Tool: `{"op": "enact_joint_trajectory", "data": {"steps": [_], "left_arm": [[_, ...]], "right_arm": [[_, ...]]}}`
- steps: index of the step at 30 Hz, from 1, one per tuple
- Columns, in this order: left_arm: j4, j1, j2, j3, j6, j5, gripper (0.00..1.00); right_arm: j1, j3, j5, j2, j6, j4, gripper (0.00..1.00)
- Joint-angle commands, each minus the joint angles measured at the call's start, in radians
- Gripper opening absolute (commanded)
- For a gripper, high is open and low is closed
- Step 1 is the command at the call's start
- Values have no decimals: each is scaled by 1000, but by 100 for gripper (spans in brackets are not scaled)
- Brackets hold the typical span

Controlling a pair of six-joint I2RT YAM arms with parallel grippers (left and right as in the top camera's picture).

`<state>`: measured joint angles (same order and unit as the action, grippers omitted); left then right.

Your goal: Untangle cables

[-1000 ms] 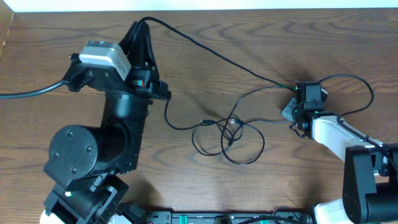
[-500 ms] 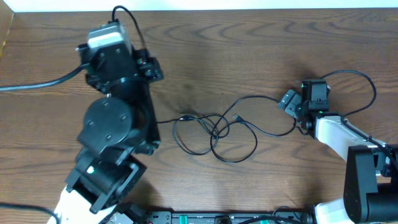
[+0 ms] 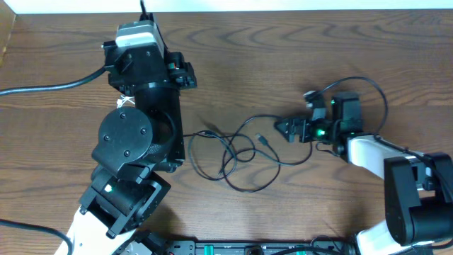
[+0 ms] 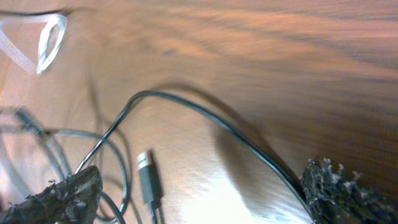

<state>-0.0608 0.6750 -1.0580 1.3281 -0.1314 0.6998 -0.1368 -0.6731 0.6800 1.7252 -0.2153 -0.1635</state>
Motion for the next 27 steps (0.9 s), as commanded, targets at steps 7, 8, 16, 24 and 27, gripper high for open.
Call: {"op": "enact_joint_trajectory", "data": {"steps": [7,8,16,24,27], "left_arm": [[-120,-4,27,12,-7,-197,7],[-127,-4,29,12,-6,-207,8],[-236,-4,49,12,-6,-229,7],[-419,-4,47,12,-6,-276,8],[-423,-4,47,12,-6,-321,8]], "right_arm": [[-158,8,-134,11,74,-29,89],[-168,8,-183,11,74,-23,84],[-182,8,-637,11,-117,90,38],[-131,8,-760,11,-326,175,18],[-95,8,-739,8,-338,205,15]]}}
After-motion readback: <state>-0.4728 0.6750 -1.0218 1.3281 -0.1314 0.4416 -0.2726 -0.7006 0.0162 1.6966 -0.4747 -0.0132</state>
